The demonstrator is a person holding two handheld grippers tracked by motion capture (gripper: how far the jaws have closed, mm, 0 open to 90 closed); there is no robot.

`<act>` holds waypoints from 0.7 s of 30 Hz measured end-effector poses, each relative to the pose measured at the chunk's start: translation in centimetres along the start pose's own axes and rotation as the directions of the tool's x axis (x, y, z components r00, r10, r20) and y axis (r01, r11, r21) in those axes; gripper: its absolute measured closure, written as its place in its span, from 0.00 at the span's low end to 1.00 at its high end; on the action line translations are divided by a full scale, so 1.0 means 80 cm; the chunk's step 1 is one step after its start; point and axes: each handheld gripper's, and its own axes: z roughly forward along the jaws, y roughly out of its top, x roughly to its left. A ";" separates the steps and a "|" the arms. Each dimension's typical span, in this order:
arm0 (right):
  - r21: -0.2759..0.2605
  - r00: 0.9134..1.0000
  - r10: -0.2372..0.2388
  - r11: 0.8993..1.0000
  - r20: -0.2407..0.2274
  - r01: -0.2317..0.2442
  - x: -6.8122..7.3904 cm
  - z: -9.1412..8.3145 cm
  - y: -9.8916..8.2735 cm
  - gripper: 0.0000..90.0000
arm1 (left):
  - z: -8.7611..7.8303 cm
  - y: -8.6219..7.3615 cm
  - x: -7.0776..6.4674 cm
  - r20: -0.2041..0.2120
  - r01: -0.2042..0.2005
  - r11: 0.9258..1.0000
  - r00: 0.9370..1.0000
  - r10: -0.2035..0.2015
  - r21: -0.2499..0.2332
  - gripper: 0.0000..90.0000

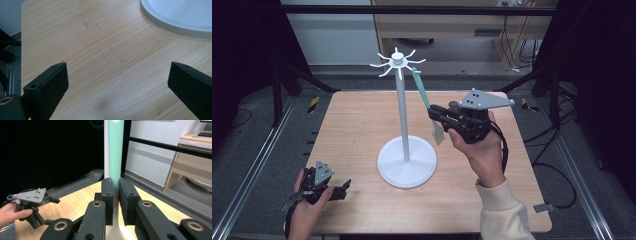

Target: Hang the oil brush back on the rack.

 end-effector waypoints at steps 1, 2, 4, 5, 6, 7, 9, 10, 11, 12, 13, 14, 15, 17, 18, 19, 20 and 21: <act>0.001 1.000 -0.003 1.000 0.000 0.003 0.000 0.000 0.000 0.91 | 0.000 0.000 0.000 0.000 0.000 1.000 1.000 0.000 0.000 0.03; 0.000 1.000 -0.002 1.000 0.001 0.002 0.000 0.001 0.000 0.91 | 0.000 0.000 0.000 0.000 0.000 1.000 1.000 0.000 0.000 0.03; -0.001 1.000 0.002 1.000 0.002 -0.002 0.000 0.002 -0.001 0.91 | 0.000 0.000 0.000 0.000 0.000 1.000 1.000 0.000 0.000 0.03; -0.003 1.000 -0.001 1.000 0.002 0.001 0.000 0.002 -0.001 0.91 | 0.000 0.000 0.000 0.001 -0.001 1.000 1.000 0.001 0.000 0.03; -0.003 1.000 -0.001 1.000 0.004 0.001 0.001 0.003 -0.001 0.91 | 0.000 0.000 0.000 0.001 -0.001 1.000 1.000 0.001 0.000 0.03; -0.003 1.000 -0.002 1.000 0.004 0.002 0.001 0.004 -0.002 0.91 | 0.000 0.000 0.000 0.001 0.000 1.000 1.000 0.000 0.001 0.03; -0.006 1.000 -0.001 1.000 0.006 0.001 0.001 0.006 -0.003 0.91 | 0.000 0.000 0.000 0.001 0.000 1.000 1.000 0.000 0.000 0.03; -0.006 1.000 -0.002 1.000 0.006 0.002 0.001 0.008 -0.004 0.91 | 0.000 0.000 0.000 0.000 -0.002 1.000 1.000 0.002 0.000 0.03; -0.007 1.000 -0.001 1.000 0.005 0.001 0.002 0.010 -0.004 0.91 | 0.000 0.000 0.000 0.000 -0.002 1.000 1.000 0.002 0.000 0.03; -0.007 1.000 0.002 1.000 0.006 -0.002 0.002 0.012 -0.005 0.91 | 0.000 0.000 0.000 0.001 0.000 1.000 1.000 0.000 0.001 0.03; -0.008 1.000 0.000 1.000 0.008 0.000 0.003 0.014 -0.005 0.91 | 0.000 0.000 0.000 0.001 0.000 1.000 1.000 0.000 0.001 0.03; -0.006 1.000 -0.002 1.000 0.009 0.002 0.003 0.016 -0.006 0.92 | 0.000 0.000 0.000 0.001 0.000 1.000 1.000 0.000 0.001 0.03; -0.006 1.000 -0.001 1.000 0.010 0.001 0.003 0.018 -0.006 0.92 | 0.000 0.000 0.000 0.001 0.000 1.000 1.000 0.000 0.001 0.03; -0.011 1.000 -0.002 1.000 0.012 0.002 0.002 0.022 -0.006 0.97 | 0.000 0.000 -0.001 0.001 0.000 1.000 1.000 0.000 0.001 0.03; -0.014 1.000 0.002 1.000 0.013 -0.002 0.001 0.024 -0.006 0.97 | 0.000 0.000 -0.001 0.001 0.000 1.000 1.000 0.000 0.001 0.03; -0.013 1.000 0.002 1.000 0.010 -0.002 0.000 0.026 -0.006 0.97 | 0.000 0.000 0.000 0.002 0.000 1.000 1.000 0.000 0.001 0.03; -0.012 1.000 0.003 1.000 0.011 -0.002 -0.001 0.028 -0.006 0.96 | 0.000 0.000 0.000 0.002 0.000 1.000 1.000 0.000 0.001 0.03; -0.012 1.000 0.000 1.000 0.017 0.000 -0.002 0.030 -0.006 0.96 | 0.000 0.000 0.000 0.002 0.000 1.000 1.000 0.000 0.001 0.03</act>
